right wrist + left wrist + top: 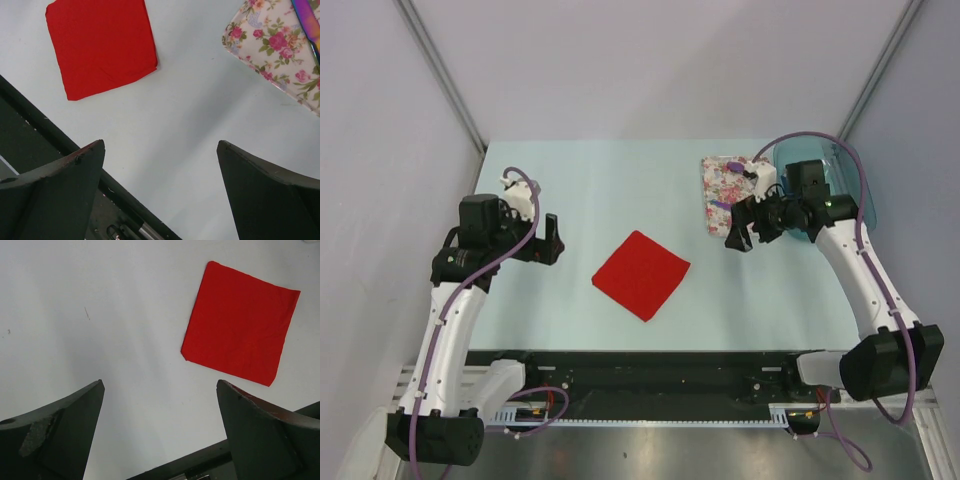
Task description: Place the utensils on the paper napkin and roll it up
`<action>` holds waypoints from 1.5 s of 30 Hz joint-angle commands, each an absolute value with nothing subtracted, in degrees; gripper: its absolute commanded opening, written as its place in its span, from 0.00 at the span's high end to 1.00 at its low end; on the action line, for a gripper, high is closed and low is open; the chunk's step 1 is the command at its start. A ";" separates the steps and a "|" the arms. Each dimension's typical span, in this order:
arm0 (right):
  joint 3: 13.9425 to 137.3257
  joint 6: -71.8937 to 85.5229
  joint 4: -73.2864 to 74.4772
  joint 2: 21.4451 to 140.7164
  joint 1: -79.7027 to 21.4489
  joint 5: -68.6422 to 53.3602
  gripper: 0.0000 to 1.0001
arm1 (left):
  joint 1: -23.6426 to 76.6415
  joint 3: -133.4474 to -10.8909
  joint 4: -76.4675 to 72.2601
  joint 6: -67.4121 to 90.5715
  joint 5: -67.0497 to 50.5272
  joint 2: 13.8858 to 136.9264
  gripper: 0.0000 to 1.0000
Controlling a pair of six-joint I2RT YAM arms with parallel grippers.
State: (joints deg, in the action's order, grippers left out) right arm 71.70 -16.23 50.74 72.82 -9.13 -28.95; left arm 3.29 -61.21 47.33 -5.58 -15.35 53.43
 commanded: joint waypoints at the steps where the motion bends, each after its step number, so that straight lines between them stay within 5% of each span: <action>1: 77.68 -17.92 50.97 76.81 -9.23 -29.35 0.00 | 2.81 -62.49 47.11 -6.15 -17.93 52.91 0.00; 13: 87.79 -32.60 55.72 88.76 -9.58 -26.89 0.00 | 2.64 -59.94 47.72 -7.65 -19.69 50.18 0.00; 28: 119.60 -48.59 71.71 122.07 -4.13 -25.76 0.01 | 2.64 -59.76 48.16 -8.61 -22.15 51.85 0.00; 35: 120.76 -55.63 71.72 128.58 -4.22 -19.17 0.22 | 2.64 -59.68 48.08 -8.44 -21.62 52.47 0.00; 45: 120.32 -60.29 68.65 133.50 -3.87 -13.01 0.38 | 2.64 -58.80 48.08 -8.70 -22.41 53.17 0.00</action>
